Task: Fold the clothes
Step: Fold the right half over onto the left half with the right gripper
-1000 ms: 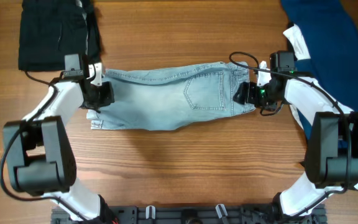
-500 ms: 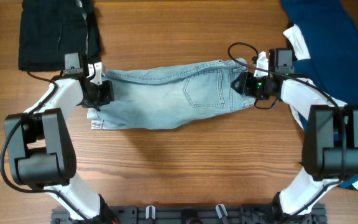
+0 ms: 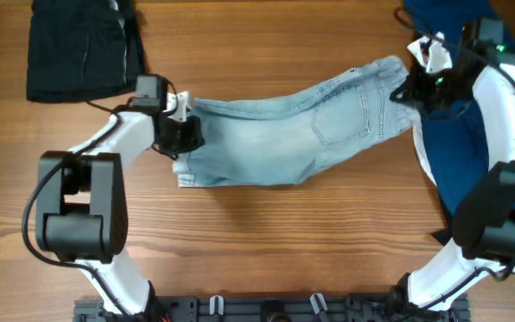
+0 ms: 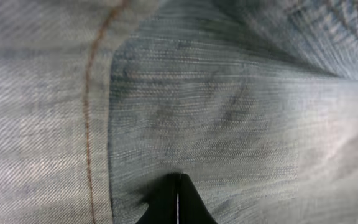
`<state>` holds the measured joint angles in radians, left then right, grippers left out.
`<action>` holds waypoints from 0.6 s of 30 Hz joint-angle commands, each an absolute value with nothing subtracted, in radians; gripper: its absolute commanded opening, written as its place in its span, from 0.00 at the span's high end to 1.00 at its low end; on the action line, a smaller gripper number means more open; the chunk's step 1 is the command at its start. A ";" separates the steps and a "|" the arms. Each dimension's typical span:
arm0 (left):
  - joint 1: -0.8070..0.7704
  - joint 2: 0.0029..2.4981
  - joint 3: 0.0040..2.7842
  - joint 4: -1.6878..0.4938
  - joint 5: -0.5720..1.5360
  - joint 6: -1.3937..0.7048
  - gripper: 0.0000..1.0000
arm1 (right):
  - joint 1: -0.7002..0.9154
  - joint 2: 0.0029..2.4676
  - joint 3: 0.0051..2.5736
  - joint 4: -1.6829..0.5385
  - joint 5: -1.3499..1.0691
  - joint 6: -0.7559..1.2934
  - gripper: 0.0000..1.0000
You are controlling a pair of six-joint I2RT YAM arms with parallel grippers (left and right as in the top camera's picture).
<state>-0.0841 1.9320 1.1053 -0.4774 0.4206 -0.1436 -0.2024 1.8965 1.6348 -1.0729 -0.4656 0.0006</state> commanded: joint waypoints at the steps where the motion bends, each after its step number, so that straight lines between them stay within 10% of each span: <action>1: -0.151 1.973 1.079 -0.437 0.415 -0.225 0.96 | -0.105 1.837 1.700 -1.094 -0.467 -0.030 0.96; 18: -0.160 1.973 1.079 -0.422 0.400 -0.244 0.96 | 0.593 1.848 1.694 -0.806 -0.388 0.404 0.96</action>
<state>-0.1524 1.9385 1.1023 -0.4191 0.4206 -0.2314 0.5869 1.8679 1.6772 -0.8173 -0.3920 0.3603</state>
